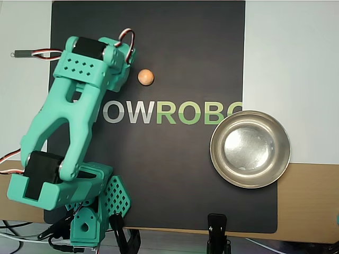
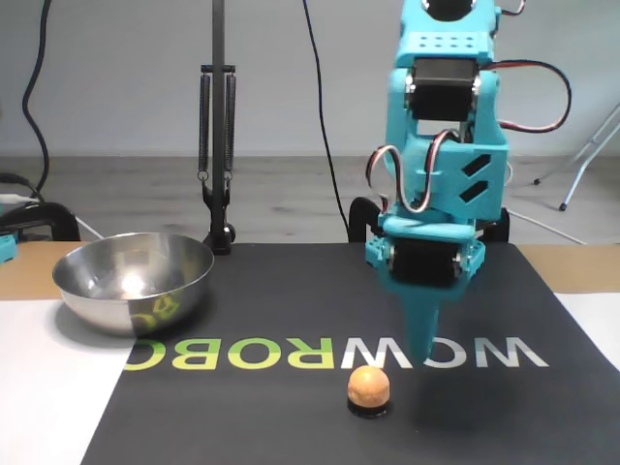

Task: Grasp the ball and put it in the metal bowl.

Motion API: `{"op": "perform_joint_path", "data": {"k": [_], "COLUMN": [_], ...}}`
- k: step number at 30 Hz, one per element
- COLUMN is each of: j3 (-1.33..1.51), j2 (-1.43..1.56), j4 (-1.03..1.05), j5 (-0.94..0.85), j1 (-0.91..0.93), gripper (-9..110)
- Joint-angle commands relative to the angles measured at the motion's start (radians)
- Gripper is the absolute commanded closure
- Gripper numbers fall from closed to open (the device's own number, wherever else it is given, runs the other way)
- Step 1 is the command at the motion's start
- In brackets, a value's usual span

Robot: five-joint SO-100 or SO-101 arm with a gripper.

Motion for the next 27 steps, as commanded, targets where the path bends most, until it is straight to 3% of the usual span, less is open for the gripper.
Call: {"op": "perform_joint_path", "data": {"k": [1,27], "j3": [-0.015,-0.017], "j2": [0.071,0.084], "j4": [-0.002,-0.009], "j5": [-0.005,-0.005], "j1": [0.017,0.124], "gripper": [101,101]}}
